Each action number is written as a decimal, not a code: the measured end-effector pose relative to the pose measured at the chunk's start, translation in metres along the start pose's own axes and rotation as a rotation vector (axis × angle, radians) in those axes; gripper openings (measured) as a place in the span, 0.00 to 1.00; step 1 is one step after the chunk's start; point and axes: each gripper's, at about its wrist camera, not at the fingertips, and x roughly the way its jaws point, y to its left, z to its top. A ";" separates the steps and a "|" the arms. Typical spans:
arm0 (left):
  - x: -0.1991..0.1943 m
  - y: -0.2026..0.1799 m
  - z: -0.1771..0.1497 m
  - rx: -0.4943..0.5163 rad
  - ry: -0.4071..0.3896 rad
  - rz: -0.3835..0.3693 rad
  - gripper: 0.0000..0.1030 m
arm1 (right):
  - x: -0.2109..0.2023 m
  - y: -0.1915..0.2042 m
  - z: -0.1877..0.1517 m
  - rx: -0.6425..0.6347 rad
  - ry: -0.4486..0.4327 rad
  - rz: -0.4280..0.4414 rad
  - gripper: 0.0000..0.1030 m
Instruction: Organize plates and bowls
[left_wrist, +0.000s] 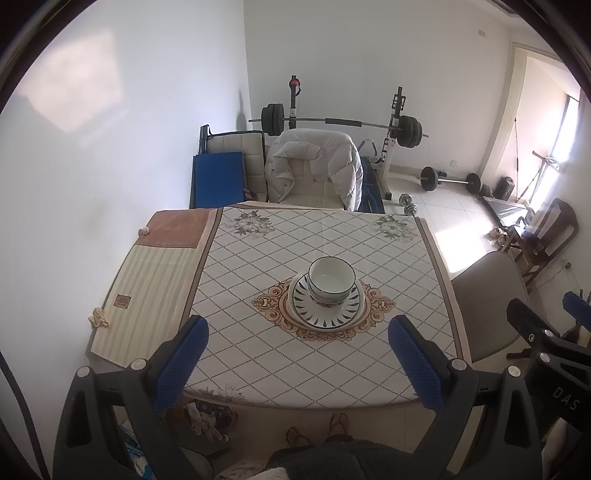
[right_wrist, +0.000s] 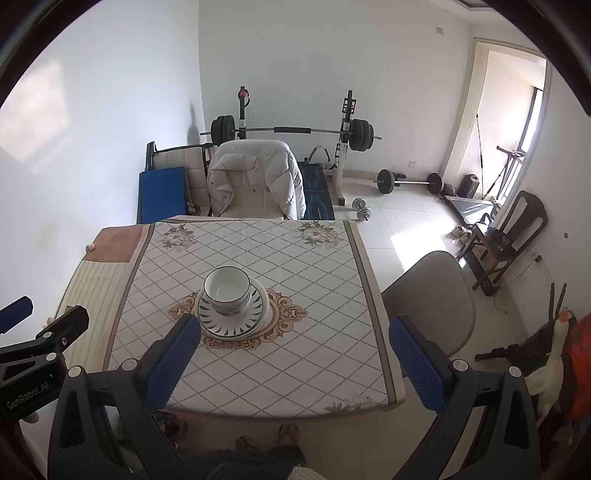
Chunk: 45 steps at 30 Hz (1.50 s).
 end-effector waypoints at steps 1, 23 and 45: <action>0.000 0.001 0.000 -0.003 -0.002 0.000 0.97 | 0.000 0.000 0.000 0.000 0.001 0.001 1.00; -0.001 0.003 -0.006 -0.017 0.011 0.010 0.98 | 0.004 0.001 -0.006 -0.008 0.034 -0.007 1.00; -0.009 -0.001 -0.012 -0.002 0.009 0.002 0.98 | -0.001 0.001 -0.014 0.005 0.049 0.001 1.00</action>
